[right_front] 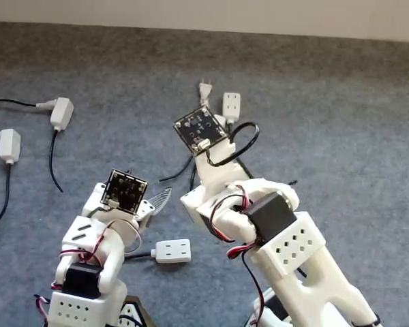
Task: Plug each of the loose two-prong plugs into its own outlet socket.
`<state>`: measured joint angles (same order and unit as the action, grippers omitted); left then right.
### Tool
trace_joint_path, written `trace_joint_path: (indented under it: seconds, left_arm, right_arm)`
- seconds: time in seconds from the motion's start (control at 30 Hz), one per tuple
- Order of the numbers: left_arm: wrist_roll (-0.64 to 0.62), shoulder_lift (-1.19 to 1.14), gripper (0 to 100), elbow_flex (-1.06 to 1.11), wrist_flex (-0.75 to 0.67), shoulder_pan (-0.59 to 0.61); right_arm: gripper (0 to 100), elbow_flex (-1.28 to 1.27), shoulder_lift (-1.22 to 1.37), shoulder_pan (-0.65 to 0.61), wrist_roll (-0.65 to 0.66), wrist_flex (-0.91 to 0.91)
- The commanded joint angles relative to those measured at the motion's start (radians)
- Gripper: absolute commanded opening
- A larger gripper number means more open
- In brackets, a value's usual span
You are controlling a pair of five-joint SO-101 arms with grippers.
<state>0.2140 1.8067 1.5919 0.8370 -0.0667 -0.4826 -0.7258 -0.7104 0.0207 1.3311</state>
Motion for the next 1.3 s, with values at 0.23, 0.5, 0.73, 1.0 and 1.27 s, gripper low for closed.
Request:
trace_joint_path:
  seconds: [0.23, 0.5, 0.73, 1.0, 1.27]
  left_arm:
    - [-0.009, 0.002, 31, -0.074, -0.014, 0.171]
    - [-0.083, 0.001, 31, -0.134, 0.097, 0.197]
    - [-0.081, 0.001, 31, -0.096, 0.068, 0.199]
    - [-0.080, 0.001, 31, -0.088, 0.066, 0.199]
    - [-0.080, 0.002, 31, -0.087, 0.066, 0.199]
  right_arm:
    - [0.6, -0.317, 0.013, 0.165, 0.364, -0.288]
    - [0.6, -0.094, 0.361, 0.142, 0.532, -0.300]
    - [1.1, 0.013, 0.590, 0.143, 0.784, -0.272]
    - [18.0, -0.019, 0.661, 0.165, 0.947, -0.278]
    - [18.0, -0.021, 0.768, 0.171, 0.956, -0.348]
